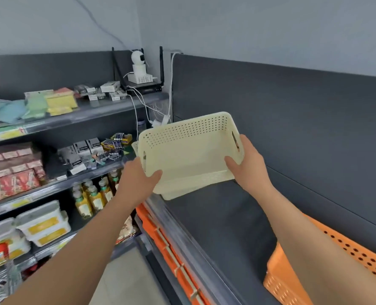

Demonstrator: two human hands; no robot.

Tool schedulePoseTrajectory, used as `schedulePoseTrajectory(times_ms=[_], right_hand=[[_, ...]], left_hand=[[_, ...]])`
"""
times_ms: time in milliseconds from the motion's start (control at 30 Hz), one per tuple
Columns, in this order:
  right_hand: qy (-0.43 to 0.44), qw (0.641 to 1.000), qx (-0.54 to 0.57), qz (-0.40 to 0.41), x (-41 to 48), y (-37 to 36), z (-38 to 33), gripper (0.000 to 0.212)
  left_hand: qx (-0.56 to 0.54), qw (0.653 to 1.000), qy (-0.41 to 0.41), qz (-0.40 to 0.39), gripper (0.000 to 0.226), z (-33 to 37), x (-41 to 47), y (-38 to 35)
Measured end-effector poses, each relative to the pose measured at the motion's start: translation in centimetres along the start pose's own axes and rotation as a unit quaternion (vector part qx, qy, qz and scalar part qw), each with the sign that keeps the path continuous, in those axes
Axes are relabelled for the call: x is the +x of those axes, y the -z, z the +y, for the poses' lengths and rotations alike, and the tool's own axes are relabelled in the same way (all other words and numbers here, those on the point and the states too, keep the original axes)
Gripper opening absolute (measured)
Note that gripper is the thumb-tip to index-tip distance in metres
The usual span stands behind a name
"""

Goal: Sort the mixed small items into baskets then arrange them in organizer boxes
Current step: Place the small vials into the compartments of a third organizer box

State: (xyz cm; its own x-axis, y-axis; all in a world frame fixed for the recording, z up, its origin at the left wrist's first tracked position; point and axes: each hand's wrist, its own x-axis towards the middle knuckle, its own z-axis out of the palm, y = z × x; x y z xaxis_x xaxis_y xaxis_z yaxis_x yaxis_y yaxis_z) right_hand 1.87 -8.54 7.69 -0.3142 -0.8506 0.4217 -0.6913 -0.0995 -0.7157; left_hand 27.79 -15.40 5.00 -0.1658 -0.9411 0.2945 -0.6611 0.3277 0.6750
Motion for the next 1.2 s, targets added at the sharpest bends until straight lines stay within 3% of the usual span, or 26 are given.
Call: schedulePoseTrajectory(times_ms=[200, 367, 600, 767, 867, 967, 1100, 1200], right_hand=[[-0.011, 1.000, -0.006, -0.028, 8.9, -4.1, 3.1, 0.050], [-0.024, 0.996, -0.029, -0.082, 13.4, -7.0, 6.1, 0.048], [-0.103, 0.981, -0.088, -0.141, 15.1, -8.3, 9.4, 0.047], [-0.160, 0.965, -0.145, -0.147, 13.4, -7.6, 10.6, 0.044], [-0.156, 0.960, -0.190, -0.136, 12.2, -7.7, 10.9, 0.043], [-0.116, 0.963, -0.223, -0.095, 12.3, -8.5, 9.8, 0.047], [-0.099, 0.974, -0.174, -0.102, 13.2, -11.5, 5.5, 0.052], [-0.102, 0.981, -0.119, -0.114, 14.1, -15.0, 2.6, 0.050]], left_hand=[[0.059, 0.997, 0.040, -0.027, 0.025, -2.8, 8.6, -3.8], [0.114, 0.984, 0.113, -0.076, 0.021, -5.7, 12.4, -6.6], [0.112, 0.982, 0.120, -0.093, 0.020, -7.6, 13.1, -8.0], [0.094, 0.976, 0.106, -0.165, 0.022, -7.9, 11.3, -9.8], [0.086, 0.976, 0.111, -0.168, 0.012, -8.3, 11.4, -10.1], [0.097, 0.980, 0.089, -0.146, 0.019, -8.2, 12.3, -9.1], [0.104, 0.989, 0.047, -0.093, 0.015, -8.3, 14.5, -6.5], [0.093, 0.994, 0.009, -0.051, 0.029, -9.2, 16.9, -4.5]])
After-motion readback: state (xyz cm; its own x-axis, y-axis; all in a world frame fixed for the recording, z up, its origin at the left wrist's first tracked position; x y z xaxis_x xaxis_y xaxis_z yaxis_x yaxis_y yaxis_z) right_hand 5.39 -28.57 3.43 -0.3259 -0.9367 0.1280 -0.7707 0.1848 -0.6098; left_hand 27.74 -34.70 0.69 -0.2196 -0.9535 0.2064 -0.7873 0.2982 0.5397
